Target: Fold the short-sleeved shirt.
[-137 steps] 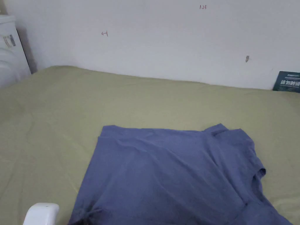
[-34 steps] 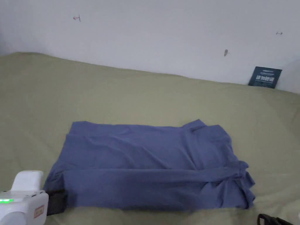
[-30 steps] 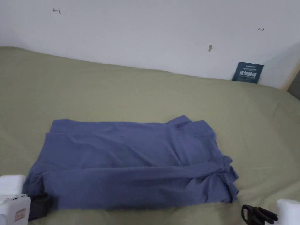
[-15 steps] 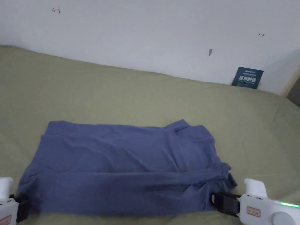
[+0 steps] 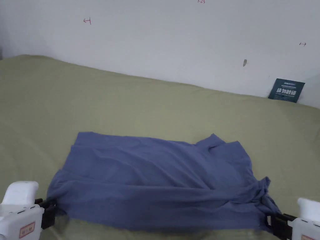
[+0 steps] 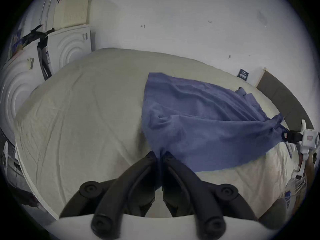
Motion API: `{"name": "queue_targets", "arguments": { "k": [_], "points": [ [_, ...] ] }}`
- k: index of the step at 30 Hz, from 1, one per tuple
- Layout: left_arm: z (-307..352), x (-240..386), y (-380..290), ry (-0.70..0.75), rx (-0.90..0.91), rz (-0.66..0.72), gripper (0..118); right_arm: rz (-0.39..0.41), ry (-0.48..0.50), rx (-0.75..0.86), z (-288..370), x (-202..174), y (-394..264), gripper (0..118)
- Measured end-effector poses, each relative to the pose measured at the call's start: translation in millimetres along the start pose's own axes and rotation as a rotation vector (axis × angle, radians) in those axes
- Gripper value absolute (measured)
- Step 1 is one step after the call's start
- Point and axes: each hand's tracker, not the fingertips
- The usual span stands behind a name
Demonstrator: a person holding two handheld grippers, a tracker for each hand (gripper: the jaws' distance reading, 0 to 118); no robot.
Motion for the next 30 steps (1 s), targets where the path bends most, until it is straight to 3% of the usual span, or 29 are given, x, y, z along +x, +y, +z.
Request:
{"name": "queue_targets", "arguments": {
  "k": [3,6,14,23,24,25,26,29,30],
  "points": [
    [21.0,-1.7,4.3,-0.017,0.015,-0.048,7,0.079,-0.017,0.022,29.0,-8.4,-6.1,7],
    [41.2,-6.7,4.0,-0.016,0.01,-0.085,7,0.09,-0.042,0.046,59.9,-11.3,-15.2,7],
    [79.9,-24.2,-37.6,-0.07,-0.084,-0.034,7,0.023,-0.072,-0.023,117.9,-7.8,-67.4,7],
    [94.5,-36.7,-90.2,-0.051,-0.234,0.026,9,-0.059,-0.092,-0.209,123.8,-6.1,-130.9,7],
    [92.9,-38.6,-91.8,-0.071,-0.249,0.049,18,-0.057,-0.09,-0.228,121.1,-5.5,-130.5,7],
    [91.4,-39.0,-92.4,-0.077,-0.258,0.066,39,-0.058,-0.085,-0.252,118.2,-5.3,-129.2,8],
    [92.3,-37.0,-91.7,-0.054,-0.264,0.076,77,-0.053,-0.088,-0.251,117.3,-6.5,-125.9,19],
    [100.4,-41.2,-90.8,-0.05,-0.204,0.107,93,-0.069,-0.109,-0.225,130.8,-8.7,-116.5,40],
    [107.0,-42.3,-88.7,-0.075,-0.152,0.116,93,-0.078,-0.095,-0.196,138.7,-9.6,-112.3,66]
  ]
}}
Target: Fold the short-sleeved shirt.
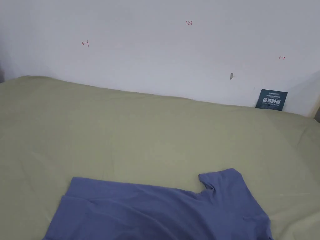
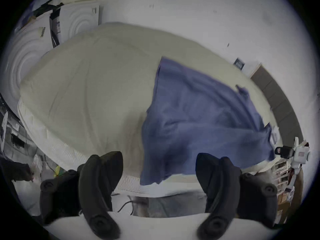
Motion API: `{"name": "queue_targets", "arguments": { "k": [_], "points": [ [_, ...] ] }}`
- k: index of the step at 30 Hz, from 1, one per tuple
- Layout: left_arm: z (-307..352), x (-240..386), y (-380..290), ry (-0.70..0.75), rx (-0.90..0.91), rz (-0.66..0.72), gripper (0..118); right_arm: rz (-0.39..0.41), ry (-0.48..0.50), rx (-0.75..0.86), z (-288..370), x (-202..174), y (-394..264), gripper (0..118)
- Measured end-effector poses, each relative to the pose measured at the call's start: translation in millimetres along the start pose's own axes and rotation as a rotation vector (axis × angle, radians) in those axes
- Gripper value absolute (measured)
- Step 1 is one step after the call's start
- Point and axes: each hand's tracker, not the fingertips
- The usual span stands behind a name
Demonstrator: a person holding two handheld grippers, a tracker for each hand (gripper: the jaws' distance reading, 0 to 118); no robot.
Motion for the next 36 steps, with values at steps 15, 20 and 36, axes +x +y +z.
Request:
{"name": "queue_targets", "arguments": {
  "k": [15,20,36],
  "points": [
    [19.1,95.7,95.2,0.095,0.268,-0.194,0,0.121,0.017,0.306,42.1,-52.7,90.2,0],
    [-32.4,81.0,151.1,0.066,0.179,-0.172,4,0.128,0.041,0.291,26.3,-56.0,105.0,0],
    [-201.5,90.5,231.0,0.171,-0.203,-0.16,92,0.117,0.037,0.174,-33.2,-43.0,137.9,0]
  ]
}}
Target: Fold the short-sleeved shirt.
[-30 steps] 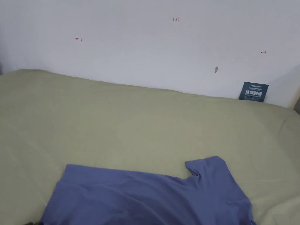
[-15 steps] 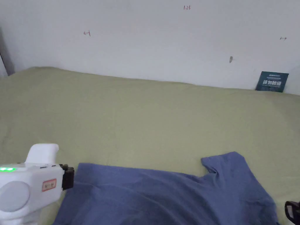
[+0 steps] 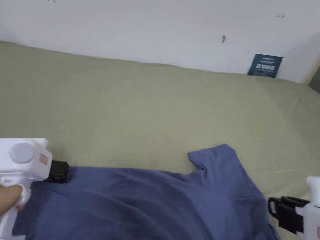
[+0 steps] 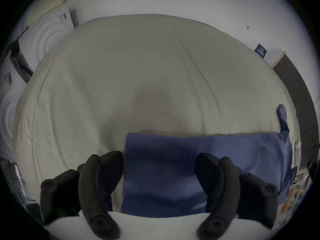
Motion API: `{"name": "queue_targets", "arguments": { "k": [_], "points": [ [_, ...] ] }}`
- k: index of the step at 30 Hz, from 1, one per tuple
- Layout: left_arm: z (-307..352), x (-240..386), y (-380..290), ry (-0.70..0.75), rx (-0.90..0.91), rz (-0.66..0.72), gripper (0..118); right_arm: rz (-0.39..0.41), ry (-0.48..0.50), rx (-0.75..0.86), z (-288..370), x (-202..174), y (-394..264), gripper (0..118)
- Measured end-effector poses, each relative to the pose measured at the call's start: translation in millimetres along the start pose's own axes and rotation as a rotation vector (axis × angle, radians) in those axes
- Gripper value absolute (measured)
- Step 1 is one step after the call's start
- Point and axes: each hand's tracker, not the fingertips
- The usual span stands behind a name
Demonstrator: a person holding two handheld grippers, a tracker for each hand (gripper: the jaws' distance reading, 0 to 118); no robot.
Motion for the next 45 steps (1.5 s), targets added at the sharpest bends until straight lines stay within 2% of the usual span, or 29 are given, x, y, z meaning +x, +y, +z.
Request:
{"name": "queue_targets", "arguments": {
  "k": [1,2,3,4,5,6,7,8,9,10,11,13,14,16,18,19,21,22,23,24,26,28,30,36,39,45],
  "points": [
    [3.8,1.5,3.1,0.015,-0.016,-0.029,87,0.002,0.004,-0.006,-5.9,3.1,7.6,0],
    [8.5,2.6,4.3,0.025,-0.011,-0.067,74,0.008,0.01,-0.019,-17.6,8.5,18.4,0],
    [13.6,2.7,4.4,0.04,-0.001,-0.089,57,0.008,0.006,-0.056,-29.4,12.7,29.5,0],
    [18.2,-0.1,4.5,0.015,0.005,-0.092,29,0.014,0.003,-0.111,-46.8,17.8,43.5,0],
    [15.7,-4.6,8.0,-0.053,0.009,-0.063,7,0.033,-0.001,-0.177,-67.4,22.2,57.1,0],
    [17.4,-5.1,8.1,-0.065,0.004,-0.031,7,0.045,-0.001,-0.228,-91.9,28.2,69.9,8],
    [17.8,-4.4,8.2,-0.073,-0.01,-0.014,7,0.052,0.001,-0.272,-112.6,33.1,79.1,33],
    [17.6,-2.4,8.1,-0.063,-0.01,-0.025,7,0.06,-0.015,-0.322,-136.9,37.4,86.8,77],
    [12.2,-5.7,10.5,-0.057,-0.007,-0.027,7,0.065,-0.013,-0.386,-162.0,44.1,91.0,97],
    [11.2,-5.3,11.0,-0.059,-0.011,-0.028,7,0.055,-0.038,-0.444,-177.1,46.4,93.7,97],
    [11.0,-4.2,11.0,-0.059,-0.017,-0.027,7,0.045,-0.077,-0.49,-193.6,48.2,96.7,92],
    [7.0,-5.9,11.7,-0.058,-0.019,-0.017,7,0.015,-0.052,-0.551,-216.9,54.7,96.7,93],
    [7.2,-5.8,12.6,-0.058,-0.02,-0.016,7,-0.003,-0.036,-0.56,-224.0,54.7,96.5,93],
    [7.4,-6.3,14.1,-0.062,-0.026,-0.012,7,-0.04,-0.062,-0.536,-234.2,57.0,93.6,92],
    [4.3,-9.3,13.9,-0.069,-0.03,-0.002,7,-0.076,-0.066,-0.557,-235.0,56.5,91.4,86],
    [4.7,-9.7,14.2,-0.071,-0.031,0.004,7,-0.07,-0.08,-0.544,-228.6,53.1,91.6,72],
    [2.8,-11.2,14.2,-0.074,-0.033,0.004,7,-0.056,-0.093,-0.512,-215.0,47.7,92.0,3],
    [2.9,-10.7,15.0,-0.072,-0.035,-0.001,7,-0.055,-0.084,-0.505,-211.6,45.5,96.9,0],
    [3.6,-9.7,16.1,-0.069,-0.036,-0.007,7,-0.085,-0.059,-0.499,-209.0,43.1,94.6,0],
    [4.7,-8.5,17.1,-0.064,-0.038,-0.011,7,-0.09,-0.091,-0.499,-207.4,40.5,95.2,0],
    [8.1,-9.1,16.5,-0.067,-0.041,-0.011,7,-0.008,-0.09,-0.466,-196.4,30.4,98.8,0],
    [18.9,-11.5,13.5,-0.087,-0.035,-0.014,6,0.014,-0.091,-0.432,-179.2,24.2,101.8,0],
    [33.5,-13.9,10.1,-0.095,-0.019,-0.048,6,0.026,-0.042,-0.359,-146.8,23.2,110.2,0],
    [106.9,-31.5,-25.2,-0.138,0.166,-0.115,6,0.093,0.016,-0.183,-46.1,19.2,100.7,0],
    [135.8,-39.2,-56.3,-0.115,0.207,-0.114,6,0.073,0.039,-0.147,-6.0,25.1,78.3,0],
    [165.0,-58.5,-133.1,-0.181,0.181,-0.119,6,0.034,0.056,-0.136,49.7,32.7,1.2,0]
  ]
}}
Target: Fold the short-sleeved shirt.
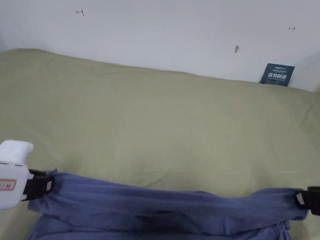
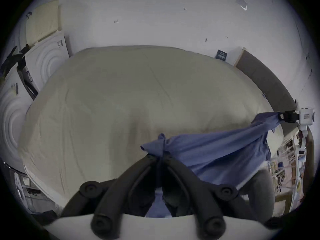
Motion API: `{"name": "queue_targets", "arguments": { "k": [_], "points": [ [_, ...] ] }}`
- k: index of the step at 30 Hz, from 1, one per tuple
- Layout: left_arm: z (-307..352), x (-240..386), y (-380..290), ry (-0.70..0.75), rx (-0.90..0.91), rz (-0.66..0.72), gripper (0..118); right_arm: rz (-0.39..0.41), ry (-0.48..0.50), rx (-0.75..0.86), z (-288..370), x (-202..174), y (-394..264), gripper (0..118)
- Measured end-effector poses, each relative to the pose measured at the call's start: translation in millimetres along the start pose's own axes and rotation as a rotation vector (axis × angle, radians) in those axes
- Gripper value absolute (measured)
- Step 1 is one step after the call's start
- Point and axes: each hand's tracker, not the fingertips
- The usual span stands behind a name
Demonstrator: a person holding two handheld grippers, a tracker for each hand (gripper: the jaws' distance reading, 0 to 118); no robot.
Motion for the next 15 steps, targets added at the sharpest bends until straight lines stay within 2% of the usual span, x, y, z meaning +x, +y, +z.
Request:
{"name": "queue_targets", "arguments": {
  "k": [4,8,12,15],
  "points": [
    [0.2,1.5,-52.6,-0.015,-0.084,-0.012,6,-0.056,0.008,-0.052,6.6,1.4,-59.8,0],
    [-16.1,-4.7,-104.3,-0.03,-0.178,0.096,6,-0.11,-0.024,-0.163,-10.7,8.6,-110.7,0],
    [-29.6,-8.6,-123.7,-0.023,-0.212,0.121,6,-0.156,-0.049,-0.189,-24.9,13.1,-132.6,0],
    [-31.0,-5.7,-121.2,-0.024,-0.195,0.132,10,-0.178,-0.03,-0.228,-34.0,21.6,-134.2,0]
  ]
}}
